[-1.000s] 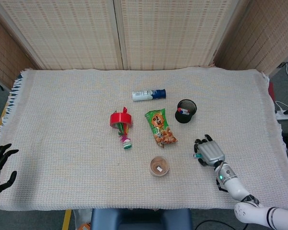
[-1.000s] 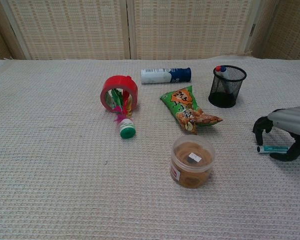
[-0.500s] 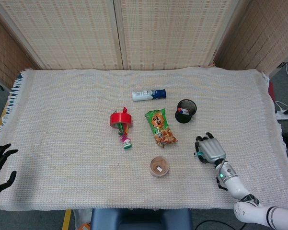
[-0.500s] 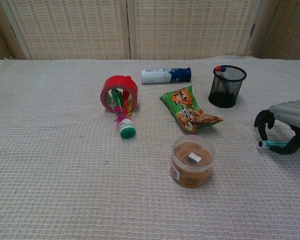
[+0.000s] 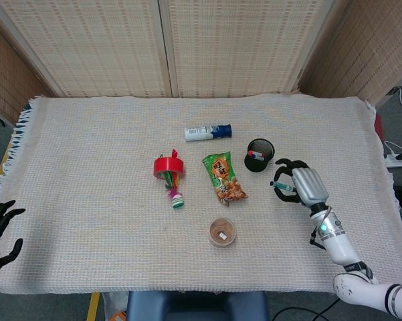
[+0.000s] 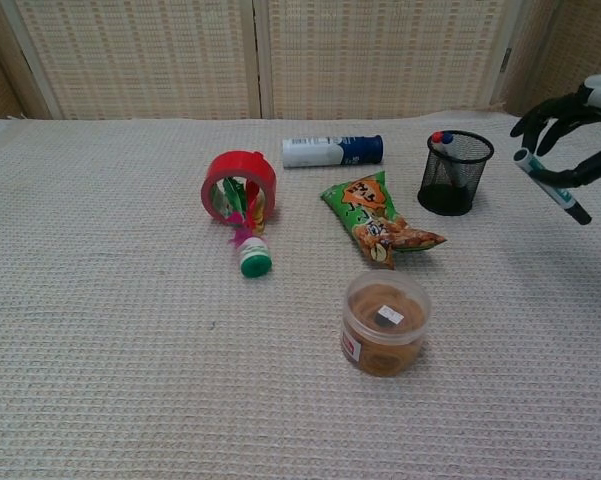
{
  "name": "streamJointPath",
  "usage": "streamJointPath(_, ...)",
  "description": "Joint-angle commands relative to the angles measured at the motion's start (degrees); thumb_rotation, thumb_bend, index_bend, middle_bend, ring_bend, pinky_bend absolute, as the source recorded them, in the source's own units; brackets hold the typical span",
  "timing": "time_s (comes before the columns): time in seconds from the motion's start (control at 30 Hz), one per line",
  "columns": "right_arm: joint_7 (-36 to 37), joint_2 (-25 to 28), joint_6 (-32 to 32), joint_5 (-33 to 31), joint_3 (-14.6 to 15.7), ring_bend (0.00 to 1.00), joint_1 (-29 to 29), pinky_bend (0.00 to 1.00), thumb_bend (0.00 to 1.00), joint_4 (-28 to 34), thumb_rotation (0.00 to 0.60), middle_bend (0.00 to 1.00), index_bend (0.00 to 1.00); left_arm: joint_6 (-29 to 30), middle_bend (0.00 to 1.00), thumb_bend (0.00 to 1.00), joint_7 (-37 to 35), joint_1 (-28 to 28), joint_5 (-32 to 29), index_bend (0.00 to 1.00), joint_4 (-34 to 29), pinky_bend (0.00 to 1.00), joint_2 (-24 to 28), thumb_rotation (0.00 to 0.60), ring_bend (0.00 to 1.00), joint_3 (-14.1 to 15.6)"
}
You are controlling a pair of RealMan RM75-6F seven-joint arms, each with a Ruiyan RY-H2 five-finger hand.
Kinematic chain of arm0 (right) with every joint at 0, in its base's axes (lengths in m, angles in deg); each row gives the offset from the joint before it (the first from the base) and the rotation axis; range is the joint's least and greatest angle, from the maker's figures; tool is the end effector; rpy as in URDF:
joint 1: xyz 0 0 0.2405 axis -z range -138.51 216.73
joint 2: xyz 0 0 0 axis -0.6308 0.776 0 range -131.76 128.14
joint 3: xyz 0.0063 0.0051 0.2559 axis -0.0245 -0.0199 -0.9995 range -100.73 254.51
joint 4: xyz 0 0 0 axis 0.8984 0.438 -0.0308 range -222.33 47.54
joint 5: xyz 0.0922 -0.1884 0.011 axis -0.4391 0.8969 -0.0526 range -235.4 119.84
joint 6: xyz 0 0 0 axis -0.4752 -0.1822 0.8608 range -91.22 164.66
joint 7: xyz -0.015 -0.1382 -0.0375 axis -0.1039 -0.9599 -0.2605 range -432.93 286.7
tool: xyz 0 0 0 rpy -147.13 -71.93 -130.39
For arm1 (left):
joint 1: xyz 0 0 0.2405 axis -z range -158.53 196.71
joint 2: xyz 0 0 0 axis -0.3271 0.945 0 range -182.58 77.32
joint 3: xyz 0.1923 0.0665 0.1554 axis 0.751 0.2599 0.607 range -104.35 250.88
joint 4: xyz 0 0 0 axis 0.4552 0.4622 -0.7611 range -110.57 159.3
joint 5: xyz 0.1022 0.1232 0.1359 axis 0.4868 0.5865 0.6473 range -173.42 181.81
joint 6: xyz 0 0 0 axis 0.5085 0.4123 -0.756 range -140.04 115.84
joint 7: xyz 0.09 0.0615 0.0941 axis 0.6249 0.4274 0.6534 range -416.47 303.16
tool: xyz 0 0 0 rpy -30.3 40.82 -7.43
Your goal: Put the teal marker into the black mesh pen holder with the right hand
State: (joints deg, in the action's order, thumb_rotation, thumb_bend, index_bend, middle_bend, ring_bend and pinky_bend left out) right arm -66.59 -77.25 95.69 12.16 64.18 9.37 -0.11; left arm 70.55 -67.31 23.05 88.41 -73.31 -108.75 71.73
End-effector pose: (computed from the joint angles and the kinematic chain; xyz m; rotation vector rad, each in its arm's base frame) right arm -0.2296 -0.3328 0.0773 1.5099 -1.2227 1.1043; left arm -0.3131 0.1702 0.1879 -1.3228 -1.0771 -0.9447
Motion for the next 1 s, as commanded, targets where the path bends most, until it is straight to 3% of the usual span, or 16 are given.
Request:
streamJointPath(0.03, 22.6, 1.8, 1.3, 3.9, -6.8, 0.35, -0.5, 0.23, 0.28, -3.5, 0.6, 0.23, 0.6, 0.2, 0.05, 0.4, 0.0, -0.1, 0.2, 0.22, -0.1, 0.12, 0.1, 0.6, 0.0, 0.0)
streamJointPath(0.13, 33.5, 0.9, -0.5, 3.7, -9.2, 0.37, -2.1, 0.26, 0.28, -7.1, 0.6, 0.23, 0.62, 0.4, 0.05, 0.4, 0.0, -0.2, 0.3, 0.22, -0.3, 0.12, 0.2, 0.6, 0.0, 0.0)
streamJointPath(0.23, 39.8, -0.3, -3.4, 3.9, -10.1, 0.38, -4.3, 0.28, 0.28, -11.3, 0.6, 0.24, 0.64, 0.6, 0.05, 0.4, 0.0, -0.2, 0.3, 0.22, -0.3, 0.12, 0.3, 0.6, 0.0, 0.0)
streamJointPath(0.4, 41.9, -1.9, -6.0, 3.9, -10.4, 0.39, -6.7, 0.29, 0.28, -15.2, 0.6, 0.24, 0.65, 0.6, 0.05, 0.4, -0.2, -0.3, 0.1, 0.22, -0.3, 0.12, 0.3, 0.6, 0.0, -0.1)
streamJointPath(0.5, 42.0, -6.6, -12.6, 2.6, -11.0, 0.39, -12.9, 0.29, 0.28, -24.2, 0.6, 0.24, 0.66, -0.3, 0.05, 0.4, -0.6, 0.0, -0.4, 0.22, 0.1, 0.12, 0.2, 0.6, 0.0, -0.1)
streamJointPath(0.6, 43.3, -10.8, -15.4, 2.6, -11.0, 0.39, -16.6, 0.3, 0.28, -30.7, 0.6, 0.25, 0.66, -0.8, 0.05, 0.4, -0.8, 0.2, -0.5, 0.22, 0.4, 0.12, 0.0, 0.6, 0.0, 0.0)
streamJointPath(1.0, 52.0, -22.0, -17.5, 7.4, -6.9, 0.41, -22.6, 0.31, 0.29, -47.1, 0.6, 0.25, 0.67, -2.2, 0.05, 0.4, -3.5, 0.5, -1.8, 0.22, 2.3, 0.12, -0.2, 0.6, 0.0, -0.3)
